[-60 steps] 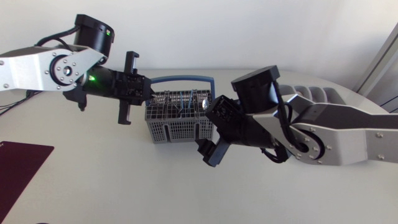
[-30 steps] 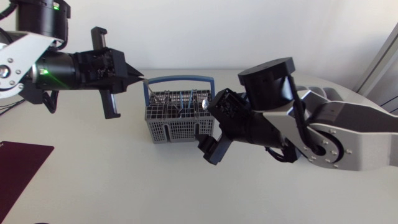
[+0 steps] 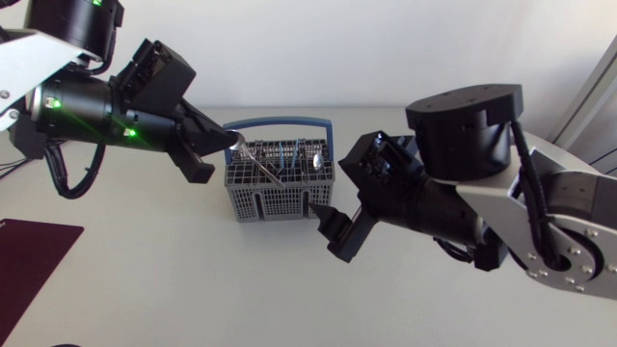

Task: Transfer all utensils from the basket to the drawer tray.

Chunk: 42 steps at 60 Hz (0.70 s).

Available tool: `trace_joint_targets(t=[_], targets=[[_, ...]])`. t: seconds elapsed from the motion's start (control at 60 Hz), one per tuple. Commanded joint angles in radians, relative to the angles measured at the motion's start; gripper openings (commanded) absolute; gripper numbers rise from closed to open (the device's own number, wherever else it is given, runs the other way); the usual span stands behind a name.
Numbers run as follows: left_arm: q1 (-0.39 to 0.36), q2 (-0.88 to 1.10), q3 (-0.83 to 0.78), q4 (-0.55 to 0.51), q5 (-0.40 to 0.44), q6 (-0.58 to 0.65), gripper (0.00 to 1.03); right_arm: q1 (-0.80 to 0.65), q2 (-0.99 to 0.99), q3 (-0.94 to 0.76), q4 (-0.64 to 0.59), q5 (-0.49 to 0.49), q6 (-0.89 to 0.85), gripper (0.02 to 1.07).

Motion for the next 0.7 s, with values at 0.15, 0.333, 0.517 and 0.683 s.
trace_joint_targets(t=[0.15,0.333,0.517,0.683], targets=[[-0.075,0.069,0.068,-0.049,0.046,-0.297,0.04,0.095,-0.01,-0.06,0.086,0.095,-0.04,0.95],[-0.11,0.101,0.071,-0.047,0.08,-0.422,0.04,0.121,0.006,-0.062,0.139,0.144,-0.066,0.9],[-0.127,0.135,0.091,-0.059,0.115,-0.504,0.03,0.155,0.05,-0.08,0.224,0.203,-0.118,0.72],[-0.144,0.144,0.112,-0.073,0.141,-0.53,0.03,0.156,0.075,-0.091,0.265,0.21,-0.147,0.55]])
